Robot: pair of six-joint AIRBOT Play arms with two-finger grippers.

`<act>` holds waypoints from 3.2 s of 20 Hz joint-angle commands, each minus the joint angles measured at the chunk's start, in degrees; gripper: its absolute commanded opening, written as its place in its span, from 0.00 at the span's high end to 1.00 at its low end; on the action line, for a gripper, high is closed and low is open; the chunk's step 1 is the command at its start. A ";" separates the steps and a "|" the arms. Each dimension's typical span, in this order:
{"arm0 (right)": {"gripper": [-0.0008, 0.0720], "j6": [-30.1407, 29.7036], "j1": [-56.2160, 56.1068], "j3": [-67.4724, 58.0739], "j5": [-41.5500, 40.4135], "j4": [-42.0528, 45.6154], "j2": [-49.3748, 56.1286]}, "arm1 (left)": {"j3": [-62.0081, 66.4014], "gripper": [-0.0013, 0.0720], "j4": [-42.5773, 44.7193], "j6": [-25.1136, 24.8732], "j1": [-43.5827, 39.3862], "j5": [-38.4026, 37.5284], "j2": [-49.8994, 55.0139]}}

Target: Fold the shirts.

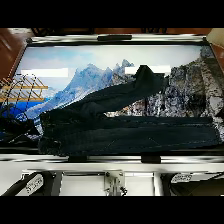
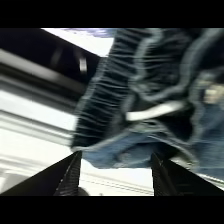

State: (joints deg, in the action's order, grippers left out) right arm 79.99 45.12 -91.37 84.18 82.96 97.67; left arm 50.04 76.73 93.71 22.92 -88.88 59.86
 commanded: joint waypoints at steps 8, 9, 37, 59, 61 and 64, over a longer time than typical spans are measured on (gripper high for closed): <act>0.11 -6.99 -0.04 -0.04 -5.27 -1.38 7.87 | 0.26 0.26 -9.70 8.63 -10.43 12.02 -0.83; 0.11 -7.04 0.04 -0.04 -5.27 -1.77 8.37 | 0.26 0.26 -9.68 8.61 -11.45 12.28 -0.81; 0.33 2.75 -3.15 -8.61 -5.95 -16.39 6.12 | 0.24 0.26 -7.26 7.48 -12.11 13.70 -0.70; 0.11 18.80 -34.23 -8.61 -38.84 -22.51 17.00 | 0.28 0.80 -5.05 -0.04 -12.33 25.68 8.44; 0.11 22.29 -34.29 -8.61 -39.76 -23.26 18.64 | 0.28 0.80 -5.84 -0.09 -12.90 25.88 8.44; 0.11 24.94 -34.27 -8.61 -39.34 -23.54 19.67 | 0.28 0.82 -6.25 -0.55 -14.08 25.88 8.44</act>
State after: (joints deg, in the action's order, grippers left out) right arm 100.90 11.07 -99.92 45.71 59.79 115.81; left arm 50.33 71.16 94.00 9.69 -63.00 68.23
